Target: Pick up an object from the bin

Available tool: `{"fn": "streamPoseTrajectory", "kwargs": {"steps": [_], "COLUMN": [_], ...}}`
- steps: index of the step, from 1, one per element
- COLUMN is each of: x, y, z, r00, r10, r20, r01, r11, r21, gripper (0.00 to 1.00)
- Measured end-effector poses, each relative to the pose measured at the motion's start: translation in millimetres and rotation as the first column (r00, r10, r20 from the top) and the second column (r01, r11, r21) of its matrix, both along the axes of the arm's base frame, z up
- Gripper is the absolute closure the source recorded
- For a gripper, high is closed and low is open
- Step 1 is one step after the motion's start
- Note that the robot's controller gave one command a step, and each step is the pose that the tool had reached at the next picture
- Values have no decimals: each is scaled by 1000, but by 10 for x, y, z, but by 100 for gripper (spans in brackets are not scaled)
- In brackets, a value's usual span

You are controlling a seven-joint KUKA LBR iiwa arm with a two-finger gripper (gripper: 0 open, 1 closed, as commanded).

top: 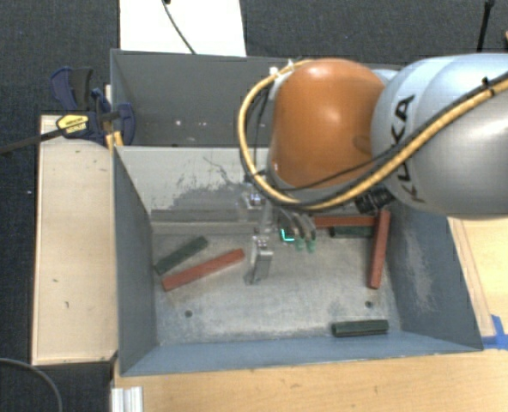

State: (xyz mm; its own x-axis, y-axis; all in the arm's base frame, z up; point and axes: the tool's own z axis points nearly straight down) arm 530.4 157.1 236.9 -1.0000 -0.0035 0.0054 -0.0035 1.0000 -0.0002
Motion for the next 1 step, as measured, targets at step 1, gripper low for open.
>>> {"fn": "streamPoseTrajectory", "kwargs": {"steps": [1], "x": [286], "y": [623], "z": [-1697], "r00": [953], "r10": [303], "r20": [1], "r01": [-303], "r11": [953], "r21": [1], "gripper": [0]}}
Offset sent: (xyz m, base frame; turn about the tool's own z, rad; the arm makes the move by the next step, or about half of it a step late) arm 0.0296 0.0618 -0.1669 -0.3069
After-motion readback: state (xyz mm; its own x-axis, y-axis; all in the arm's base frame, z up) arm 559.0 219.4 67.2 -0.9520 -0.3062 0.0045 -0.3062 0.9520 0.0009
